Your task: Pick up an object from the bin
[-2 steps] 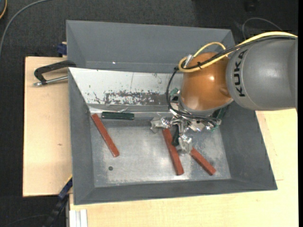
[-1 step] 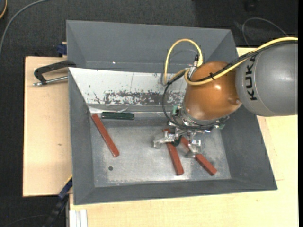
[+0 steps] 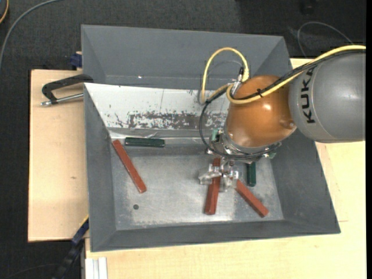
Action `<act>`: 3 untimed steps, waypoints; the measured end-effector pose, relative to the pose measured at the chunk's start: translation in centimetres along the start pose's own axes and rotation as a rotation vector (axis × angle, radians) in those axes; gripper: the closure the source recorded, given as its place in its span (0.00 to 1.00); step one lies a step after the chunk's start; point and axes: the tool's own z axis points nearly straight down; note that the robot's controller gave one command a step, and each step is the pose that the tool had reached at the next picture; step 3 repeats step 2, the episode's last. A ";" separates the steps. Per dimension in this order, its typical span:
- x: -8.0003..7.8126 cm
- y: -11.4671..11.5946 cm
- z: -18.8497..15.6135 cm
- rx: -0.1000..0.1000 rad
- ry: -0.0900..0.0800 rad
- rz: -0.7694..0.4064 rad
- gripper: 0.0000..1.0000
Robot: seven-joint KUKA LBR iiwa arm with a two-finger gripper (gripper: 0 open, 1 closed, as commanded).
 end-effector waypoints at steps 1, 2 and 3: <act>2.5 -2.0 -15.8 0.011 -0.001 -0.339 1.00; 3.9 1.7 -13.0 -0.002 0.001 -0.577 1.00; 3.9 1.7 -13.0 -0.002 0.001 -0.577 1.00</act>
Offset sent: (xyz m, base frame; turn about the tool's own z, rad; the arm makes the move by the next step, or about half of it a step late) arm 0.0101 -0.0305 0.1539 -0.3437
